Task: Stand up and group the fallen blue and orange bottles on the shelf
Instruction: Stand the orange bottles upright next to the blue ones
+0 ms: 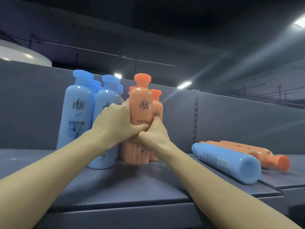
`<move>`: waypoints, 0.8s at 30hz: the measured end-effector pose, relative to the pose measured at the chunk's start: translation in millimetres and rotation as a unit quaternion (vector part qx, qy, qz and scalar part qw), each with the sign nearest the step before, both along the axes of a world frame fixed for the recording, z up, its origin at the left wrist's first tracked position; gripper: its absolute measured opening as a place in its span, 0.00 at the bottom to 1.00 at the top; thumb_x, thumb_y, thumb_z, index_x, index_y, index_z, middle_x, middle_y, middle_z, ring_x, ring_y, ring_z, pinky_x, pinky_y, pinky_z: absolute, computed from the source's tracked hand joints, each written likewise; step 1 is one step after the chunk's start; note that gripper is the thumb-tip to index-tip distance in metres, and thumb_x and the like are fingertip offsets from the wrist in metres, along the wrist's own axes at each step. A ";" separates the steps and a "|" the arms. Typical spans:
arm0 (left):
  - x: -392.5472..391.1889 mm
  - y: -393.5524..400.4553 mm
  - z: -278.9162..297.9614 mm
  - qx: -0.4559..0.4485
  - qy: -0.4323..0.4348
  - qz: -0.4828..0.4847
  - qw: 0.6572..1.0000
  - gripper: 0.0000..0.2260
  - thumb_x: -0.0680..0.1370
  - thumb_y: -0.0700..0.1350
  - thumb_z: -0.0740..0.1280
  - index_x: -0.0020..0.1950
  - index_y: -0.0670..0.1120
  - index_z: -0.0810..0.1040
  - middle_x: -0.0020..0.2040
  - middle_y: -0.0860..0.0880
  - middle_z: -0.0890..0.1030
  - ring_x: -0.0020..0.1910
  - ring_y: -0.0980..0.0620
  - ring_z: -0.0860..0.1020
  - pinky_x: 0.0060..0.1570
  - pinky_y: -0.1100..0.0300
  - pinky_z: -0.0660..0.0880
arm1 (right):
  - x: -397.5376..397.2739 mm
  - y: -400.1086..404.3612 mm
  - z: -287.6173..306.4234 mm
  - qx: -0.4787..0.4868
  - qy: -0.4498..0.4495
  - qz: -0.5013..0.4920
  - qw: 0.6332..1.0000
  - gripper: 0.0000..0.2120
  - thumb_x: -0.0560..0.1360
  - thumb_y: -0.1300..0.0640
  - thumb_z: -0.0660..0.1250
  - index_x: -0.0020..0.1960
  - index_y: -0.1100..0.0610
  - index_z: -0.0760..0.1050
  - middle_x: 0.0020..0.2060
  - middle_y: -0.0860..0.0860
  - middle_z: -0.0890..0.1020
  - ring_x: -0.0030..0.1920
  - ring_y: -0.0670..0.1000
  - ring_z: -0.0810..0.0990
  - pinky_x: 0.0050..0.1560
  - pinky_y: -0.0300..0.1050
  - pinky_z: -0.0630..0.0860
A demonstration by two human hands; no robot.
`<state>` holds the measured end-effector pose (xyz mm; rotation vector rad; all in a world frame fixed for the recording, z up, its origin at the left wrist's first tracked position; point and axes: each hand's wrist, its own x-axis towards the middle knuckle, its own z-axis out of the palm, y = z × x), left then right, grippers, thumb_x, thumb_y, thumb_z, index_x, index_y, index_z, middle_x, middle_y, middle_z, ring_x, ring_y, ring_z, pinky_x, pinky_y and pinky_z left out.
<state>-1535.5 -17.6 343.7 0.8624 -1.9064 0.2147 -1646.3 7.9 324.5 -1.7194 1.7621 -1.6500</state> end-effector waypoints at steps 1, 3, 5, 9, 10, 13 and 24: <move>-0.3 -0.8 -0.4 -0.003 -0.003 0.010 1.000 0.20 0.68 0.59 0.70 0.51 0.49 0.70 0.33 0.54 0.70 0.39 0.46 0.72 0.39 0.58 0.70 | 0.0 -0.2 -0.6 -0.001 -0.001 0.000 1.000 0.26 0.63 0.62 0.73 0.57 0.53 0.67 0.52 0.51 0.80 0.52 0.53 0.79 0.55 0.51 0.79; -0.7 -1.9 -2.0 -0.003 -0.008 0.028 1.000 0.24 0.68 0.60 0.70 0.55 0.46 0.71 0.33 0.52 0.70 0.39 0.46 0.72 0.39 0.58 0.70 | -0.2 0.7 -2.0 0.001 -0.002 0.004 1.000 0.25 0.64 0.62 0.73 0.56 0.53 0.66 0.52 0.51 0.79 0.52 0.53 0.79 0.55 0.50 0.78; -0.5 -2.0 -4.3 -0.002 -0.011 0.043 0.999 0.26 0.68 0.61 0.69 0.56 0.45 0.71 0.36 0.49 0.72 0.39 0.46 0.72 0.38 0.58 0.69 | -0.6 2.1 -3.4 0.005 0.001 0.010 1.000 0.23 0.66 0.63 0.71 0.55 0.54 0.65 0.53 0.52 0.78 0.52 0.53 0.77 0.51 0.46 0.77; 2.7 -3.2 -8.1 0.008 -0.015 0.059 0.998 0.25 0.68 0.62 0.69 0.54 0.45 0.74 0.38 0.48 0.73 0.40 0.46 0.72 0.37 0.58 0.69 | 1.7 1.6 -6.6 0.018 0.019 0.007 1.000 0.21 0.67 0.63 0.71 0.55 0.56 0.65 0.52 0.52 0.77 0.53 0.53 0.77 0.51 0.47 0.77; 3.5 -4.4 -8.6 0.010 -0.012 0.056 0.998 0.25 0.67 0.62 0.69 0.55 0.45 0.74 0.39 0.48 0.73 0.40 0.46 0.72 0.37 0.58 0.70 | 2.9 0.6 -7.1 0.019 0.022 0.003 1.000 0.22 0.66 0.63 0.71 0.56 0.56 0.65 0.52 0.52 0.77 0.53 0.53 0.77 0.52 0.48 0.77; 5.1 -6.7 -10.2 0.005 -0.004 0.053 0.999 0.26 0.67 0.61 0.69 0.58 0.46 0.73 0.40 0.48 0.74 0.40 0.46 0.72 0.38 0.58 0.70 | 5.7 -1.3 -7.7 0.013 0.026 -0.001 1.000 0.23 0.67 0.63 0.71 0.57 0.57 0.65 0.53 0.53 0.77 0.53 0.54 0.77 0.53 0.48 0.78; 1.1 -7.4 -15.4 -0.012 -0.013 0.062 0.998 0.30 0.69 0.60 0.69 0.62 0.42 0.67 0.46 0.43 0.79 0.48 0.40 0.77 0.39 0.55 0.70 | 6.0 -5.8 -12.4 -0.001 0.043 -0.020 0.999 0.22 0.67 0.65 0.71 0.56 0.58 0.65 0.52 0.53 0.77 0.53 0.54 0.77 0.55 0.50 0.77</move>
